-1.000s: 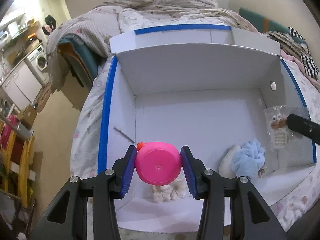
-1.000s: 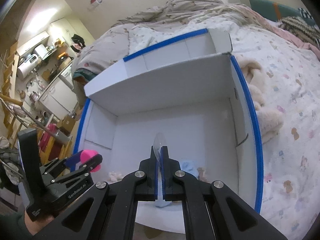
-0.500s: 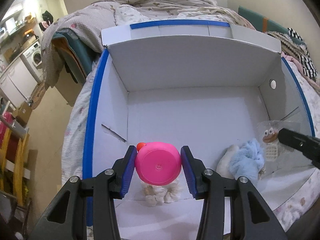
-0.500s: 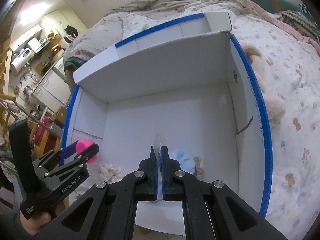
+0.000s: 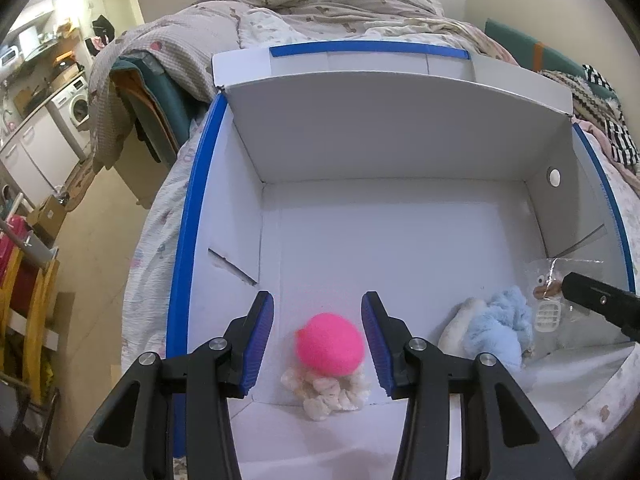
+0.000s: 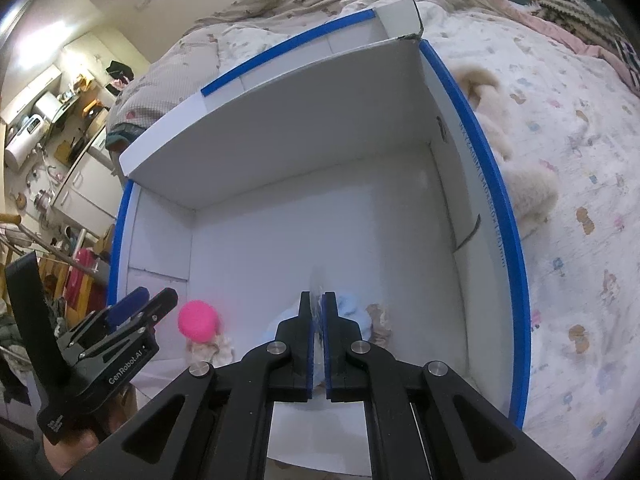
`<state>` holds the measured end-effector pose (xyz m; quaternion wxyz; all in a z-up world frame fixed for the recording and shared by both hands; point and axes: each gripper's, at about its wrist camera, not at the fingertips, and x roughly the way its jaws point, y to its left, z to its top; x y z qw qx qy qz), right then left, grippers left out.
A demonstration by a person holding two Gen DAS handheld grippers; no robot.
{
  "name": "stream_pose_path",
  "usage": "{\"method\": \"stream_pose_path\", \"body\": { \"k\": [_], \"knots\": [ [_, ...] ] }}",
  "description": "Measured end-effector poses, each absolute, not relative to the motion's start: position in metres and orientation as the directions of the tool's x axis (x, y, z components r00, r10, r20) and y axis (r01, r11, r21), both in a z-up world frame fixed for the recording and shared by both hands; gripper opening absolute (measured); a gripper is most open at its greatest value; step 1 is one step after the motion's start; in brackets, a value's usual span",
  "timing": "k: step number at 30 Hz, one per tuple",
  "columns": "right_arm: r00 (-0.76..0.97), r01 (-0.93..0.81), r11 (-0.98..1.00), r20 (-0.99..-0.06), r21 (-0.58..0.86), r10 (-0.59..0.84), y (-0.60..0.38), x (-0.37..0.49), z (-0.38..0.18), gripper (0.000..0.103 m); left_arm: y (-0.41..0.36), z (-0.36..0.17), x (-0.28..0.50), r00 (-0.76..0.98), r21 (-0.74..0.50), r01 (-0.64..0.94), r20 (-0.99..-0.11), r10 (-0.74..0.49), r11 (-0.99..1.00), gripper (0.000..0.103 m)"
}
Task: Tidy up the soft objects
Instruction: 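Open both grippers to drop the duck and packet into the box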
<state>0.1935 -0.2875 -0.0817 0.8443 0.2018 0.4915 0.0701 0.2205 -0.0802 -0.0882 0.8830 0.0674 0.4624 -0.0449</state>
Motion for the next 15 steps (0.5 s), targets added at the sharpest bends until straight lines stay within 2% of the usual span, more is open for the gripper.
{"method": "stream_pose_path", "body": {
  "k": [4, 7, 8, 10, 11, 12, 15],
  "knots": [
    [0.505, 0.075, 0.904, -0.798, 0.42, 0.329, -0.286, 0.194, -0.082, 0.006, -0.08, -0.087, 0.221, 0.567, 0.08, 0.144, -0.823, -0.016, 0.986, 0.051],
    [0.502, 0.066, 0.899, -0.793, 0.433, 0.345, -0.284, 0.194, -0.082, 0.016, -0.081, -0.085, 0.219, 0.577, 0.089, 0.142, -0.817, -0.009, 0.986, 0.058],
    [0.502, 0.064, 0.897, -0.791, 0.436, 0.349, -0.284, 0.194, -0.082, 0.025, -0.082, -0.084, 0.218, 0.581, 0.091, 0.145, -0.814, -0.011, 0.985, 0.061],
    [0.506, 0.06, 0.89, -0.782, 0.451, 0.363, -0.284, 0.194, -0.081, 0.05, -0.083, -0.082, 0.216, 0.589, 0.096, 0.151, -0.808, -0.012, 0.984, 0.061],
    [0.512, 0.057, 0.884, -0.774, 0.464, 0.373, -0.284, 0.194, -0.08, 0.072, -0.084, -0.08, 0.215, 0.595, 0.101, 0.155, -0.803, -0.012, 0.983, 0.063],
    [0.523, 0.053, 0.878, -0.763, 0.475, 0.381, -0.284, 0.193, -0.078, 0.077, -0.085, -0.079, 0.214, 0.601, 0.104, 0.158, -0.799, -0.012, 0.982, 0.065],
    [0.531, 0.046, 0.878, -0.756, 0.476, 0.382, -0.283, 0.193, -0.075, 0.079, -0.085, -0.077, 0.213, 0.608, 0.104, 0.158, -0.794, -0.013, 0.982, 0.067]
  ]
}}
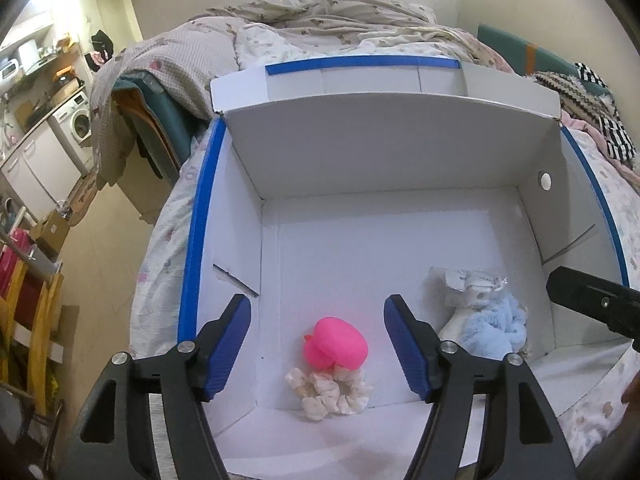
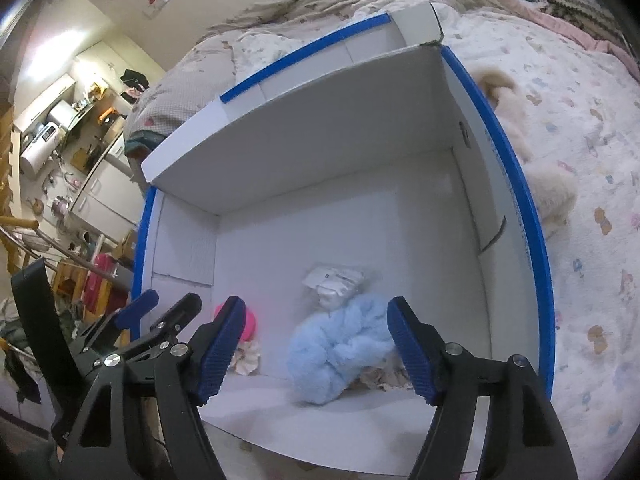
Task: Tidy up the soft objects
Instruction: 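Open both grippers to drop the duck and packet into the box, then withdraw both open grippers from the box toward the bed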
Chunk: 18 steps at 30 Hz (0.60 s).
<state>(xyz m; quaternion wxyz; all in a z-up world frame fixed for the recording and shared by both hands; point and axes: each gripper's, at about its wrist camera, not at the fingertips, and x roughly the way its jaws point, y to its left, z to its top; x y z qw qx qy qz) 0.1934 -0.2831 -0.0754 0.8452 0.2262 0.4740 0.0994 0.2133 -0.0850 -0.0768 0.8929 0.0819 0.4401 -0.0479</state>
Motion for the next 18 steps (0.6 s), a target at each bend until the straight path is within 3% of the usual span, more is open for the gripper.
{"method": "stream_pose_path", "body": {
  "k": [8, 18],
  "knots": [
    [0.563, 0.044, 0.861, -0.725, 0.506, 0.397, -0.285, 0.193, -0.07, 0.103, -0.084, -0.069, 0.21, 0.629, 0.095, 0.163, -0.777, -0.029, 0.982, 0.067],
    [0.645, 0.026, 0.884, -0.683, 0.466, 0.341, -0.284, 0.187, -0.054, 0.103, -0.08, -0.059, 0.205, 0.639, 0.075, 0.151, -0.769, -0.039, 0.986, 0.067]
  ]
}}
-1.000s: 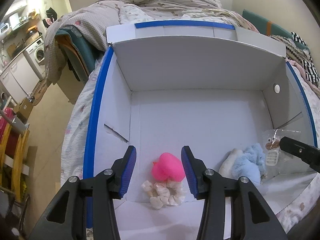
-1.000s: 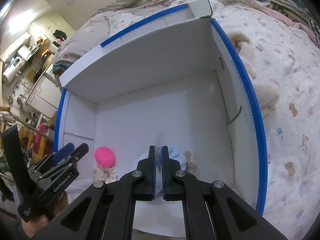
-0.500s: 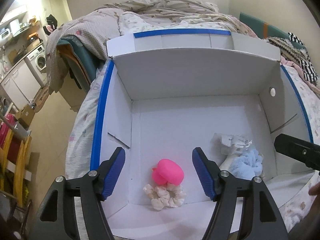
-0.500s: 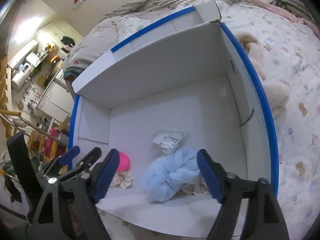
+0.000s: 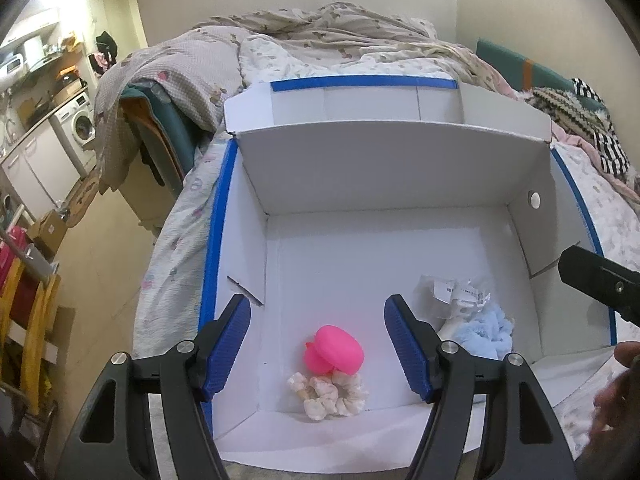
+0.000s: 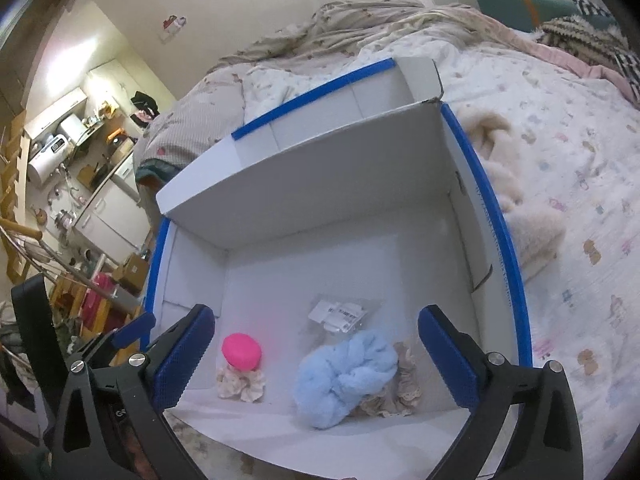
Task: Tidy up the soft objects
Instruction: 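Withdraw both open grippers from the box toward the bed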
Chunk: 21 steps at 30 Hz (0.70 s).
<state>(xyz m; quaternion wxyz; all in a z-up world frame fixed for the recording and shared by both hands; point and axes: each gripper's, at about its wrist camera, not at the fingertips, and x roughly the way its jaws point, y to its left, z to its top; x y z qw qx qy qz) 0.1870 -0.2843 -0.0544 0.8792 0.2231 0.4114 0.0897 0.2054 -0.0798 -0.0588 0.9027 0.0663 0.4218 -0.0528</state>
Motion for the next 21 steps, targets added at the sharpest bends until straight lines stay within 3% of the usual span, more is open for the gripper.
{"method": "stream_pose_path", "body": {
  "k": [21],
  "knots": [
    [0.646, 0.052, 0.892, -0.696, 0.45, 0.314, -0.281, 0.168, -0.053, 0.103, -0.055, -0.042, 0.184, 0.656, 0.073, 0.105, -0.755, -0.014, 0.992, 0.067]
  ]
}}
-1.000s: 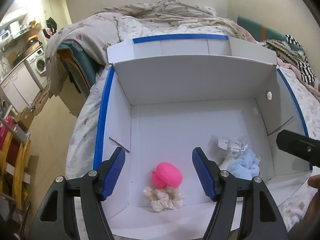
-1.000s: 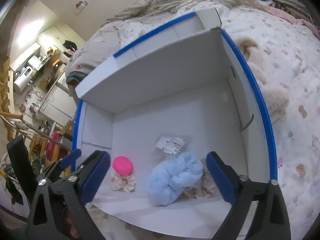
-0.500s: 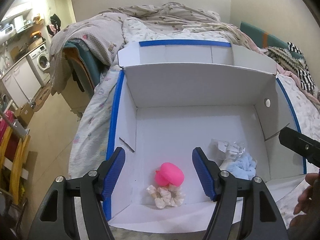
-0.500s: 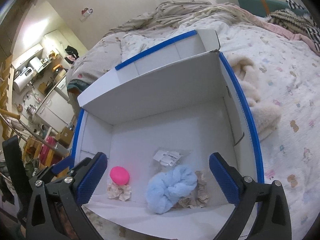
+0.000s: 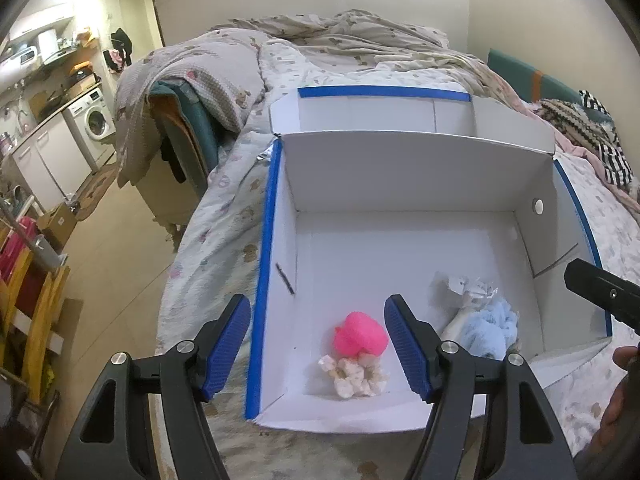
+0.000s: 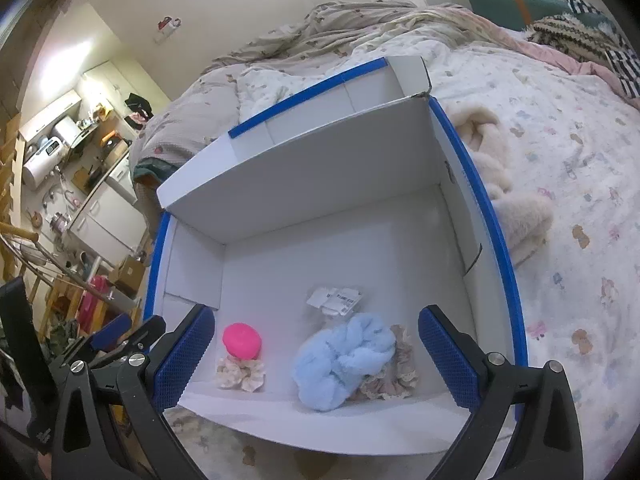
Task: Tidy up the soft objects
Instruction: 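Withdraw both open grippers from the box toward the bed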
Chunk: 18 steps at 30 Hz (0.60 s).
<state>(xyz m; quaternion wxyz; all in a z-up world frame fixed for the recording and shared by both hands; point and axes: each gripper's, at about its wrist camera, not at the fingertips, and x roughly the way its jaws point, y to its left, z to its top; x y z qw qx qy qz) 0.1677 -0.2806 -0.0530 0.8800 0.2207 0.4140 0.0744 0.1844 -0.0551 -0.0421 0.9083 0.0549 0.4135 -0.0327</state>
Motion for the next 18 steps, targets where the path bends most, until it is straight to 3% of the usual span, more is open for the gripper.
{"method": "stream_pose_path", "body": {
  "k": [10, 18],
  "knots": [
    [0.663, 0.042, 0.934, -0.709, 0.355, 0.24, -0.27, 0.149, -0.045, 0.103, -0.041, -0.04, 0.169, 0.659, 0.11, 0.085, -0.752, 0.027, 0.99, 0.067],
    [0.655, 0.004, 0.933, -0.706, 0.359, 0.269, -0.264, 0.136, -0.038, 0.103, -0.03, -0.049, 0.163, 0.611, 0.16, 0.055, -0.786, 0.093, 0.986, 0.067]
  ]
}}
